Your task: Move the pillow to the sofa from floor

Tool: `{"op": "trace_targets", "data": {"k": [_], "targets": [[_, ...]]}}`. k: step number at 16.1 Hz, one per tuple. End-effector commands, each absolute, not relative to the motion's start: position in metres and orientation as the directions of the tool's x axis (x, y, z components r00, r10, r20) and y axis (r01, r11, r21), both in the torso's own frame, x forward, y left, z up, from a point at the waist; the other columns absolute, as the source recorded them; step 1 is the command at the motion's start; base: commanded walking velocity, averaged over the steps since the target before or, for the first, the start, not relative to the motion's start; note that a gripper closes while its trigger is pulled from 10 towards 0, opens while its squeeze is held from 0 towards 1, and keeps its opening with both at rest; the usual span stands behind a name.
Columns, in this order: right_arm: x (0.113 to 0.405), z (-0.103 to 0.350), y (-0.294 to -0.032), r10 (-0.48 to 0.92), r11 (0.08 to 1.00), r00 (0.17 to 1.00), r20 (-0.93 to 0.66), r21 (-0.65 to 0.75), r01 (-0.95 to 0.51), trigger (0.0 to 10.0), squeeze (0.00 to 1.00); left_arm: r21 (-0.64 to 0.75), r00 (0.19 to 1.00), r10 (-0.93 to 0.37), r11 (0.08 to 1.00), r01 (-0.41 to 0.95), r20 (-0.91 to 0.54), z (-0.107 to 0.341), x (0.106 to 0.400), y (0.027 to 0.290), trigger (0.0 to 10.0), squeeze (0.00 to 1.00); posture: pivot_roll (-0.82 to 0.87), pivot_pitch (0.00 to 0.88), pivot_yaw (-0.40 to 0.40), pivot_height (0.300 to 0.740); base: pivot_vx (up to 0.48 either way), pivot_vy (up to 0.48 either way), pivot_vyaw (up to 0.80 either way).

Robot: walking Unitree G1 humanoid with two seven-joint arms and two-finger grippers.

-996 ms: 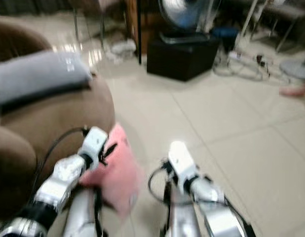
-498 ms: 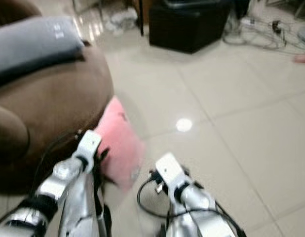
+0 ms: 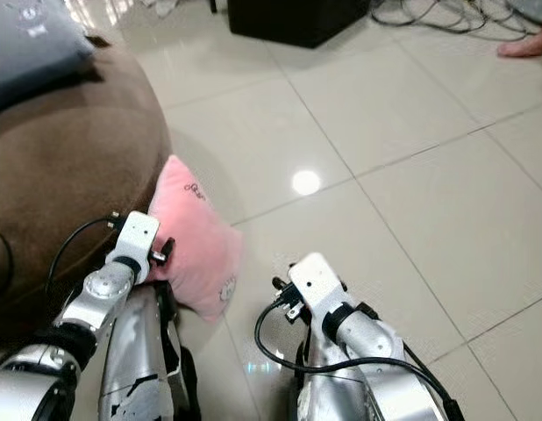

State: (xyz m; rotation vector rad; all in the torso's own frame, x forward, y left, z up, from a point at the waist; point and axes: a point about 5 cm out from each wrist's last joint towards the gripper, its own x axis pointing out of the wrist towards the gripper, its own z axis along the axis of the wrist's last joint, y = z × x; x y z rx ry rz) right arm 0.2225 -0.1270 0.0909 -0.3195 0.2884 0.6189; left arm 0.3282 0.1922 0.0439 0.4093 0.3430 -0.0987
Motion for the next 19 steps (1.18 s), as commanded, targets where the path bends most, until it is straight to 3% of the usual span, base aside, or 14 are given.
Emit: {"op": "trace_targets", "data": {"k": [1,3,5,6,7,8,10,19], "targets": [[0.219,0.089,-0.126,0.543,0.751,0.758,-0.361,-0.195,-0.631,10.0,0.0,0.409,0.925,-0.002,0.897,0.169,-0.38,0.036,0.323,0.199,10.0,1.0,-0.05,0.325,0.036,0.51,0.0,0.0,0.0],[0.22,0.088,-0.126,0.552,0.742,0.751,-0.362,-0.197,-0.64,10.0,0.0,0.414,0.922,-0.001,0.893,0.175,-0.387,0.036,0.324,0.199,10.0,1.0,-0.05,0.328,0.038,0.51,0.0,0.0,0.0],[0.224,0.089,-0.127,0.568,0.726,0.741,-0.358,-0.206,-0.656,10.0,0.0,0.438,0.918,0.013,0.881,0.176,-0.396,0.039,0.328,0.202,10.0,0.43,-0.05,0.334,0.041,0.51,0.0,0.0,0.0],[0.224,0.088,-0.127,0.57,0.723,0.738,-0.36,-0.207,-0.659,10.0,0.0,0.452,0.917,0.017,0.874,0.181,-0.399,0.04,0.329,0.202,10.0,0.02,-0.05,0.334,0.041,0.51,0.0,0.0,0.0],[0.224,0.087,-0.128,0.573,0.719,0.735,-0.363,-0.21,-0.663,10.0,0.0,0.461,0.917,0.018,0.868,0.184,-0.399,0.04,0.329,0.202,6.2,0.0,-0.05,0.336,0.041,0.51,0.0,0.0,0.0],[0.224,0.086,-0.128,0.575,0.715,0.732,-0.365,-0.21,-0.667,10.0,0.0,0.465,0.916,0.016,0.865,0.188,-0.401,0.04,0.329,0.202,3.5,0.0,-0.05,0.339,0.043,0.51,0.0,0.0,0.0],[0.223,0.085,-0.128,0.579,0.711,0.728,-0.368,-0.21,-0.671,10.0,0.0,0.476,0.914,0.022,0.859,0.19,-0.405,0.039,0.329,0.203,0.0,0.0,-0.04,0.341,0.047,0.51,0.0,0.0,0.0],[0.22,0.078,-0.131,0.59,0.697,0.715,-0.375,-0.209,-0.686,10.0,0.0,0.464,0.914,0.026,0.867,0.181,-0.406,0.04,0.331,0.202,0.0,0.0,-0.05,0.313,0.038,0.51,0.0,0.0,0.0]]}}
